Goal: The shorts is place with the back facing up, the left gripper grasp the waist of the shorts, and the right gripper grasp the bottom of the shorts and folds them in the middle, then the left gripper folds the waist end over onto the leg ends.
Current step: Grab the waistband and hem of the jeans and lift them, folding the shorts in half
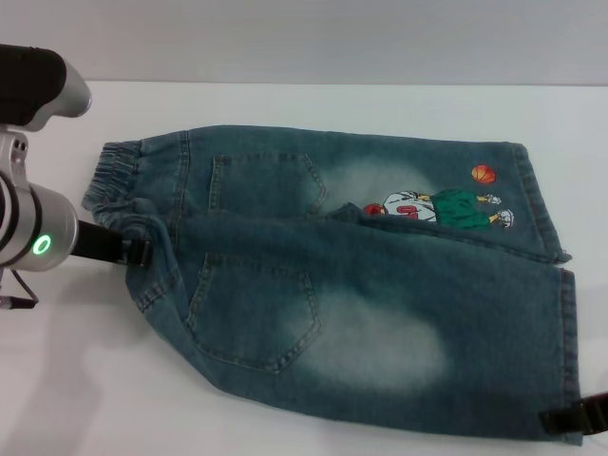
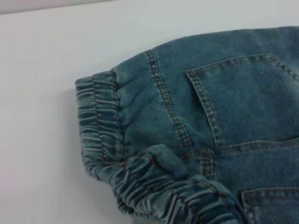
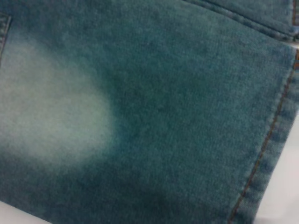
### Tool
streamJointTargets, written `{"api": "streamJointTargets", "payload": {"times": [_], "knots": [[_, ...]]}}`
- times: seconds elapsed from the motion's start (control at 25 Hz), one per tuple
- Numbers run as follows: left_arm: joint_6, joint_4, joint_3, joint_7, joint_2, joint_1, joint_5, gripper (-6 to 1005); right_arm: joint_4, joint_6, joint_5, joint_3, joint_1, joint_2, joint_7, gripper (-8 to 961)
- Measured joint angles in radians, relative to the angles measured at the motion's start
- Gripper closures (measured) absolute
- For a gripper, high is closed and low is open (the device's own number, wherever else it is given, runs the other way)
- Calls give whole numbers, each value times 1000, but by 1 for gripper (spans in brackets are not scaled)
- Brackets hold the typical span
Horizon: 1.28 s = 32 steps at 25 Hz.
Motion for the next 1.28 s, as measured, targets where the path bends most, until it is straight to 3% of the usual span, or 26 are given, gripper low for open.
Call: {"api": "streamJointTargets", "payload": {"times": [0.72,1.28], "knots": [[6,5,2,0,2,0,-13,778,41,-42,8,-40,5,1,5,314],[10,7,10,3,2,0,-15,777,24,-54,42,-51,9,-1,-14,413]]}}
